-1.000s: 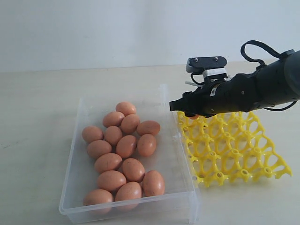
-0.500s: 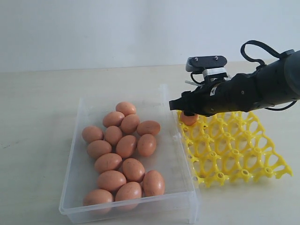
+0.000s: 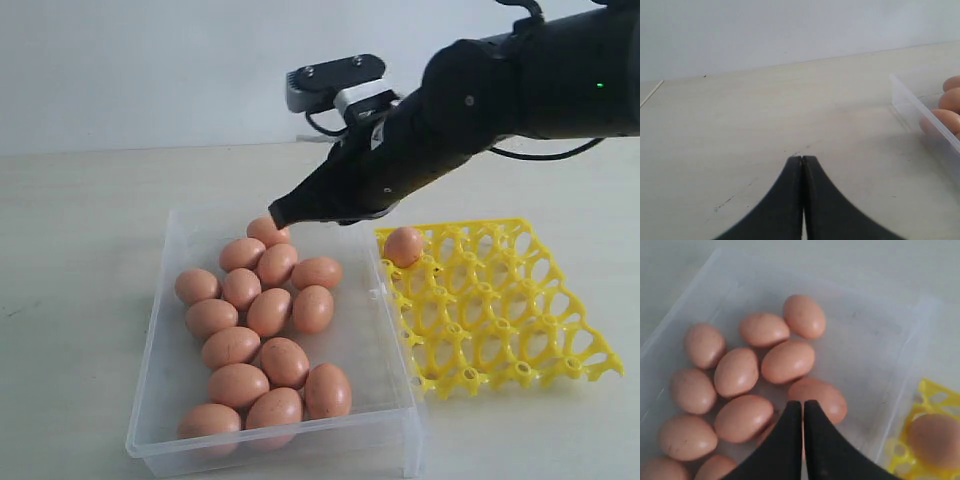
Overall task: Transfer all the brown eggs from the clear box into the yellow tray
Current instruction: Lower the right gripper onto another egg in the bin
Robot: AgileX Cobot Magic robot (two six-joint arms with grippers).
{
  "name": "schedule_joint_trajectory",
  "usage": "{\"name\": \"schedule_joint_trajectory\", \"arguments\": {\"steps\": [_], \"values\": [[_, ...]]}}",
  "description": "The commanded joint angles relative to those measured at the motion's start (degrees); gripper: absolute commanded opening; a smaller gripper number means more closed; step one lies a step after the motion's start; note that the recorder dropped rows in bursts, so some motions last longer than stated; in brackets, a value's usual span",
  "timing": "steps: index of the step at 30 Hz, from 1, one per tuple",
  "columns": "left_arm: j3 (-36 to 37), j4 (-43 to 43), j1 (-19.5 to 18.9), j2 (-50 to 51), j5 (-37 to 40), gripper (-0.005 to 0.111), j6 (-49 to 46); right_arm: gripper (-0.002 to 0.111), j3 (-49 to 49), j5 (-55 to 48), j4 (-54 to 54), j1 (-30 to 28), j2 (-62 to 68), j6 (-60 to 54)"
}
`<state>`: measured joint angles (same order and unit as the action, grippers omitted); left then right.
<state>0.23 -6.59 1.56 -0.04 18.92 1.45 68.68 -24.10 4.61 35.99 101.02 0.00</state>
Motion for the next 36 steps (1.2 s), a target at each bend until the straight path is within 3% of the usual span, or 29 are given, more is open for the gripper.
{"name": "schedule_joint_trajectory", "arguments": {"steps": [1, 6, 8, 14, 24, 36], "values": [[-0.23, -0.08, 0.08, 0.04, -0.83, 0.0, 0.35, 0.01, 5.82, -8.9, 4.0, 0.96, 6.27, -1.27], [-0.23, -0.08, 0.08, 0.04, -0.83, 0.0, 0.35, 0.053, 11.2, -12.95, 8.56, 0.96, 11.97, -1.27], [-0.23, -0.08, 0.08, 0.04, -0.83, 0.0, 0.35, 0.057, 12.56, -13.03, 9.65, 0.96, 13.3, -1.27], [-0.23, -0.08, 0.08, 0.04, -0.83, 0.0, 0.35, 0.055, 17.03, -13.21, 8.16, 0.96, 17.22, -2.64], [-0.23, -0.08, 0.08, 0.04, -0.83, 0.0, 0.35, 0.055, 19.67, -14.76, -3.56, 0.96, 20.62, -17.46], [-0.23, -0.08, 0.08, 0.04, -0.83, 0.0, 0.35, 0.055, 19.67, -10.49, -3.71, 0.96, 23.88, -25.88]]}}
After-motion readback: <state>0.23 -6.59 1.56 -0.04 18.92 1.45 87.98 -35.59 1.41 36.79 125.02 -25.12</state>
